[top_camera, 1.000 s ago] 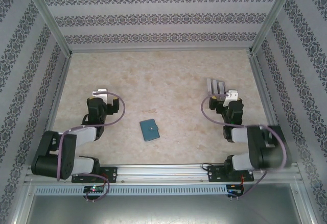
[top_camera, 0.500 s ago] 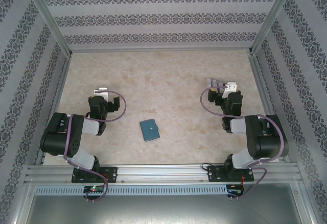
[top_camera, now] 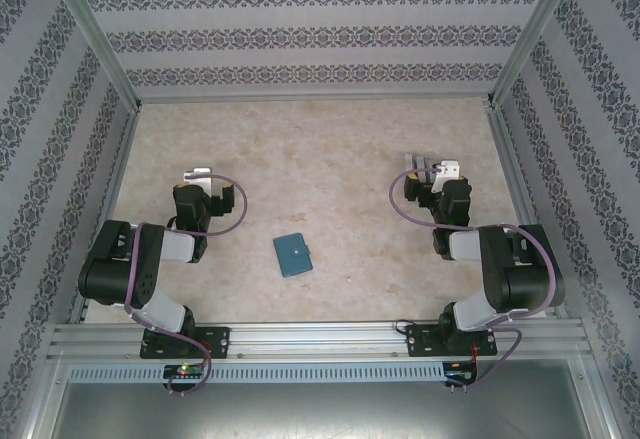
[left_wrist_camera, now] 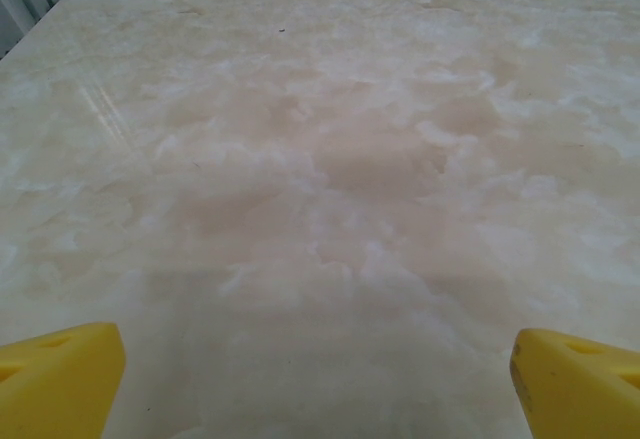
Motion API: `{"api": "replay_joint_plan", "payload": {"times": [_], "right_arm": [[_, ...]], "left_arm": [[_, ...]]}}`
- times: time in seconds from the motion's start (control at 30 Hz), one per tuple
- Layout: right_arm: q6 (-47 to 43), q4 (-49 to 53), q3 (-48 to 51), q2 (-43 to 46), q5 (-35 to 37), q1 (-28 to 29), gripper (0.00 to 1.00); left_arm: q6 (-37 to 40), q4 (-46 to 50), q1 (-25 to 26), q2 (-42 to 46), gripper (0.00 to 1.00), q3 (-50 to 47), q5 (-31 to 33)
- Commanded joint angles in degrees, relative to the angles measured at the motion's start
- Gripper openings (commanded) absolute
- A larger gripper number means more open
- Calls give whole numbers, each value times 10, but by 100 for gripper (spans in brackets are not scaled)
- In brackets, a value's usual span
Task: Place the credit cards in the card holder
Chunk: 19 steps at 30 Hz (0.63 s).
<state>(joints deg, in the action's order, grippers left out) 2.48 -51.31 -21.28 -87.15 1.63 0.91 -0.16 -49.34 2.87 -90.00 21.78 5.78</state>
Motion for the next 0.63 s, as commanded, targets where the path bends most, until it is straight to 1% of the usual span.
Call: {"api": "replay_joint_plan", "payload": {"times": [0.0,0.53,0.6], "right_arm": [[-13,5,-9,8,8,4,98],[-9,11,-12,7,-2,-2,98],[-16,3,-7,10,-14,0,98]], "left_arm": [[1,-3,-8,7,99,9,-3],[1,-3,-8,6,100,9,-3],[0,-3,-8,6,99,8,-3]]}}
